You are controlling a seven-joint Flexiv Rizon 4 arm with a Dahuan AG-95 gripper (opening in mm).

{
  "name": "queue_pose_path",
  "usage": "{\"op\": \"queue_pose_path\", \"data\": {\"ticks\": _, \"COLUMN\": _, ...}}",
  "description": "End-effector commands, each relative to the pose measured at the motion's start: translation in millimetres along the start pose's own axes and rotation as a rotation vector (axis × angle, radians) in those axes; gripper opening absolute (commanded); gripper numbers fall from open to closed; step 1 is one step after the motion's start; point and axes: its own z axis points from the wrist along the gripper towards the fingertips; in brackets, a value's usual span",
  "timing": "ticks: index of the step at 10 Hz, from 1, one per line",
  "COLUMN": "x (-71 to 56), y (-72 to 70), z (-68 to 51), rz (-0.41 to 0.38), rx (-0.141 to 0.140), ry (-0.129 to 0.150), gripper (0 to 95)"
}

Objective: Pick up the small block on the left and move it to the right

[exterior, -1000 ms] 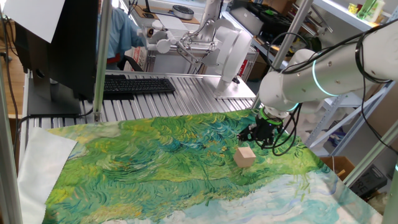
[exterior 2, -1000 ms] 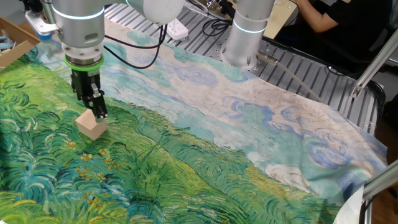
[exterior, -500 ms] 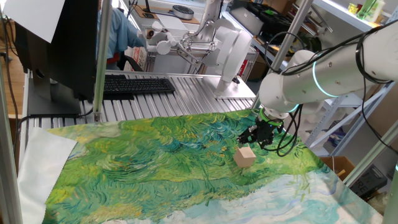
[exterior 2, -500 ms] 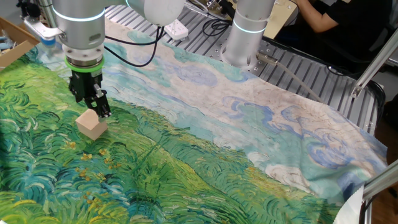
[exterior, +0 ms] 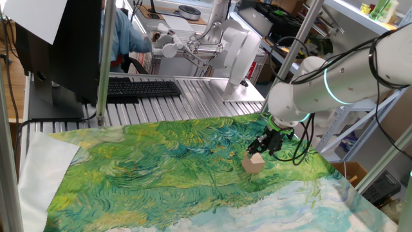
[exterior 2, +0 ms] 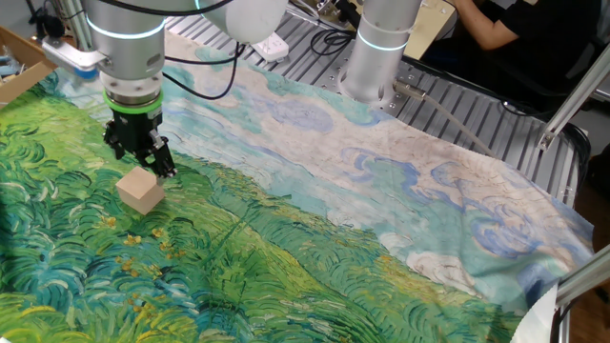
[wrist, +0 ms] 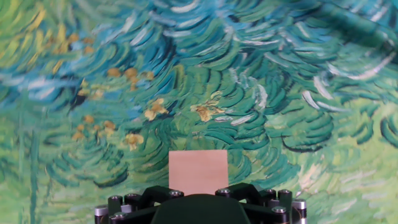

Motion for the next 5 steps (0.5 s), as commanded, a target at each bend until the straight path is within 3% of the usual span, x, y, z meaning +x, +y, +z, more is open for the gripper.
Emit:
{"op": "queue_pose_path", "data": {"ticks": 1, "x": 1.3, "y": -0.8, "z": 6.0, "rz": -0.013, "rx": -0.001, "ry": 0.006, "gripper": 95.0}}
{"op": "queue_pose_path", "data": {"ticks": 5, "x": 2.3, "y": -5.9, "z": 12.2, "rz": -0.004, "rx": -0.001, "ry": 0.004, "gripper": 95.0}}
